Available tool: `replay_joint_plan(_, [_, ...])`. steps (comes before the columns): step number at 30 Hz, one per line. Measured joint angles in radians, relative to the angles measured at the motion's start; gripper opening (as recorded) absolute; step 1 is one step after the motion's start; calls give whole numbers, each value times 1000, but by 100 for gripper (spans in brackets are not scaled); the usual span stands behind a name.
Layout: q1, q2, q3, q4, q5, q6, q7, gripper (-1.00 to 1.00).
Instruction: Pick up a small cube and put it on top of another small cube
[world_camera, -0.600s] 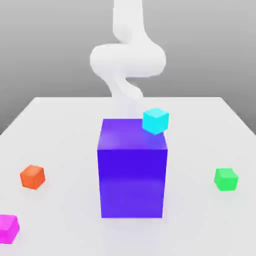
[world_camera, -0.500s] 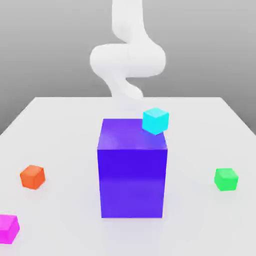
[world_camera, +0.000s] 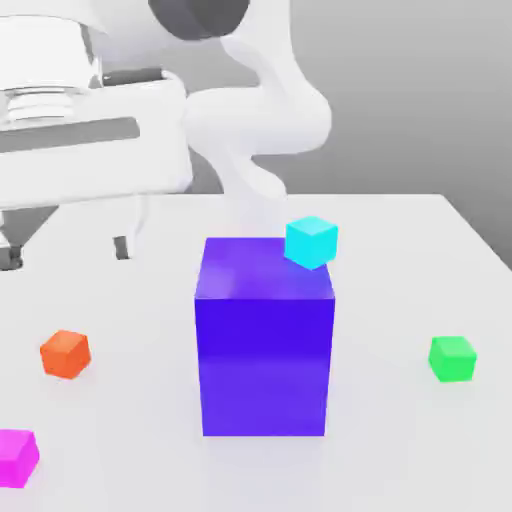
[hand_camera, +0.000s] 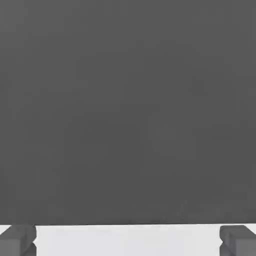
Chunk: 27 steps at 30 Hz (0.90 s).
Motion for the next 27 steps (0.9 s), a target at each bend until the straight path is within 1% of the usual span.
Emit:
replay_joint_plan(6, [-76, 213, -20, 5, 67, 54, -141, 0])
replay_joint_plan(13, [-165, 436, -48, 5, 66, 139, -249, 0])
replay_joint_plan(17, [-239, 580, 29, 38, 143, 235, -318, 0])
replay_joint_plan(18, [-255, 603, 47, 44, 156, 253, -328, -100])
replay_joint_plan(24, [-262, 615, 56, 47, 164, 259, -334, -100])
replay_joint_plan(27, [-224, 546, 8, 28, 117, 210, -300, -100])
